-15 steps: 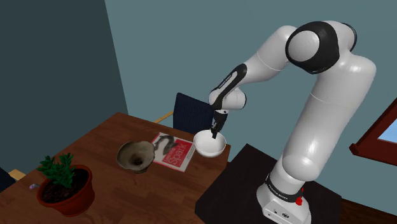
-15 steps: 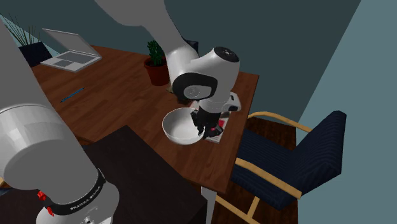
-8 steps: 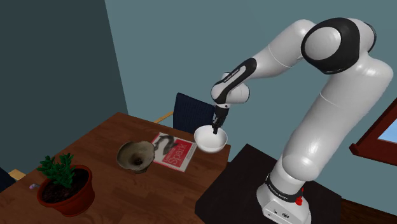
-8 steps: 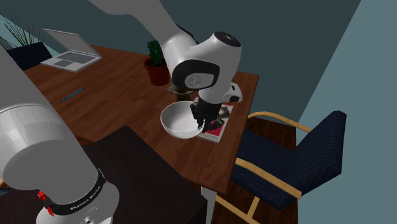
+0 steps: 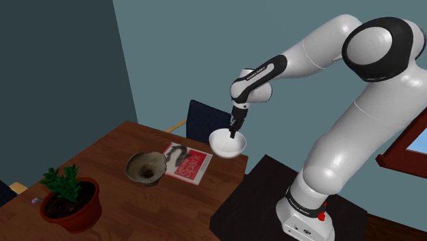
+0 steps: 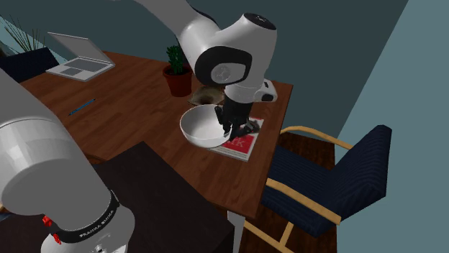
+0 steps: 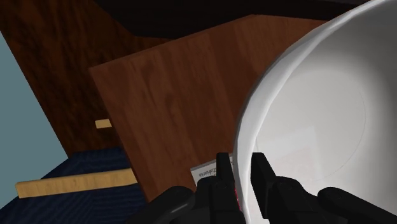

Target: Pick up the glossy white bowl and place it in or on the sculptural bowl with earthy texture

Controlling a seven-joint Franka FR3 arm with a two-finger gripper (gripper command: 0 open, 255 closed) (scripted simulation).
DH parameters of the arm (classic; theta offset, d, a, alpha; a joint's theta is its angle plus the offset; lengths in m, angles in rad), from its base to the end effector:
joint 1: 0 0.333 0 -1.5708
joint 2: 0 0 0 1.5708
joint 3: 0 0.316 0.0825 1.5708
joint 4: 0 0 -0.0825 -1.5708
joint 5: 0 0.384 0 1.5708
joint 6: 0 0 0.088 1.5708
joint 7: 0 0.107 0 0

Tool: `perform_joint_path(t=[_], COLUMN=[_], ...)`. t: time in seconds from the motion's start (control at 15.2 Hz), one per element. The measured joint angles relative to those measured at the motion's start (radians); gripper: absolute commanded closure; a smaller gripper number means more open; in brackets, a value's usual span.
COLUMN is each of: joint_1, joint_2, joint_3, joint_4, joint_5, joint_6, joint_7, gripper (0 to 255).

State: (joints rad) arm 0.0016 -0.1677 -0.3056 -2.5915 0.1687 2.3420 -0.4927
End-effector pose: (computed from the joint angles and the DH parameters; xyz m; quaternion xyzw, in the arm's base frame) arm 0.4045 -0.1210 0.3066 -0.9949 -0.0357 0.0106 0.0941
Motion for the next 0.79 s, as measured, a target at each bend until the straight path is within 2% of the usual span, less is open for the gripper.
perform_joint_path(t=[0.2,0.33,0.79], joint_1=[-0.006,0.009,0.095], joint_2=[-0.031,-0.023,0.113], joint_3=[0.002,0.019,0.103], joint_4=[0.013,0.037,0.188], joint_5=[-0.018,-0.010,0.060], joint_6=[-0.041,-0.054,-0.053], joint_7=[0.015,0.042,0.159], gripper=[255,255,255])
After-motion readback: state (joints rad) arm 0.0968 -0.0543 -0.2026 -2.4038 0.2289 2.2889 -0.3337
